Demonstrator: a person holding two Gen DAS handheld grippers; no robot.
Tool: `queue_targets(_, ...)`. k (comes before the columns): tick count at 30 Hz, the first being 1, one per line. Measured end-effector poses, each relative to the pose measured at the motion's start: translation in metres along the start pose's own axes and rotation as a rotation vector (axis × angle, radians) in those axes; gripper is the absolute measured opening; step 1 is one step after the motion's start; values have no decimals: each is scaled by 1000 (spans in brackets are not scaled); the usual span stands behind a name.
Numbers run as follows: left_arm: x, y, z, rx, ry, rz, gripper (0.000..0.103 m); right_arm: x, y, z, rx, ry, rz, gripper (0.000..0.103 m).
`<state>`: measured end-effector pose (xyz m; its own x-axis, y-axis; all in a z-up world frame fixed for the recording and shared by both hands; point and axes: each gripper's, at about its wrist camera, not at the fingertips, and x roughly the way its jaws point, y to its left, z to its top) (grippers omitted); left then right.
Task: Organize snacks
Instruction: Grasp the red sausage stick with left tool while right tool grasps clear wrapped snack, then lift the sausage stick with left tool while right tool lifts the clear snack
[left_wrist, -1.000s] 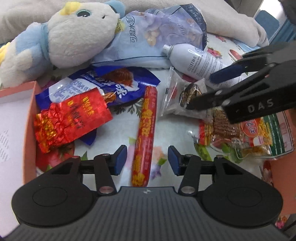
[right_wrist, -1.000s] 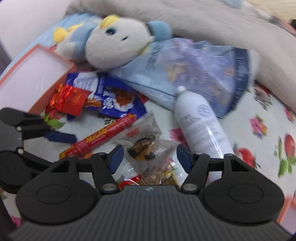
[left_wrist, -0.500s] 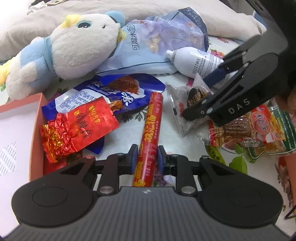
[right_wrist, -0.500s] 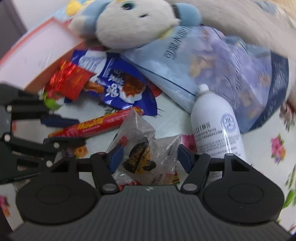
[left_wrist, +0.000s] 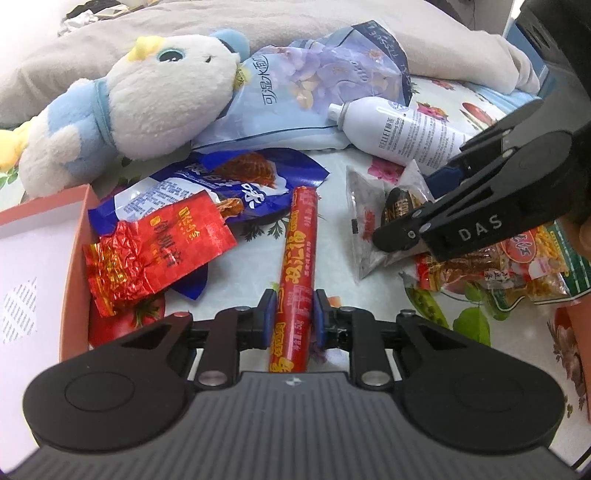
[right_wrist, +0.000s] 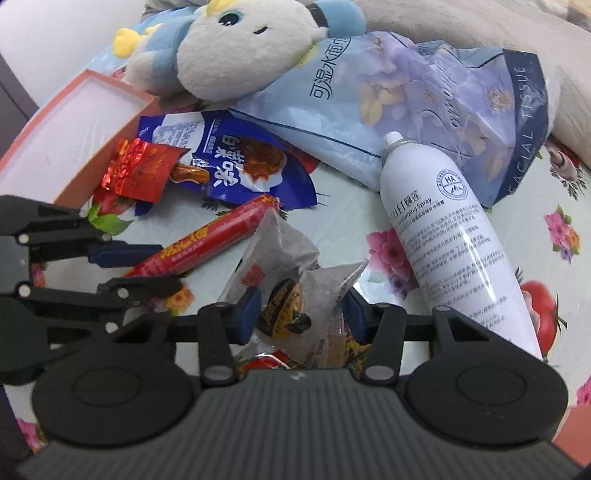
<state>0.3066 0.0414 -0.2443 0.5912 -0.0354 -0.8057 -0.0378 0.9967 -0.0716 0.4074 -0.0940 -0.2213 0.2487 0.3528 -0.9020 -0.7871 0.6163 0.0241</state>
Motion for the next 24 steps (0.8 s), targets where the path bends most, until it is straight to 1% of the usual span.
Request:
queue_targets(2,-2,-2,-3,-2,-13,7,24,-2,4,-4,18,-23,-17,44)
queue_targets(4,-6,-3,-4,-10,-11,1,24,-5,3,-8,72,-42,-7,40)
queue_targets(5,-9,-4,-4,-22,-10,1,24,-8,2,-10,105,-51,-4,39)
queue_targets(7,-13,-3,-7,-49,-13,-7,24,-14,3,-16,143,-69,-26,37)
queue_targets(10,-19,-3,-11,-64,-11,-11,24,-24,11,-28,164,-88,-76,36)
queue_targets(13,-29,-5,-15,-57,-16,-17,24,-35,18,-42,203,-98,-98,35)
queue_targets(17,-45,-7,-21,-50,-39,-20,24,-52,29,-61,240,-129,-162,34)
queue_targets(21,-63,-8,-29,-48,-65,-27,24,-68,39,-77,305,-166,-181,31)
queue_targets(24,-76,-6,-36,-52,-82,-32,24,-80,49,-87,344,-207,-229,30)
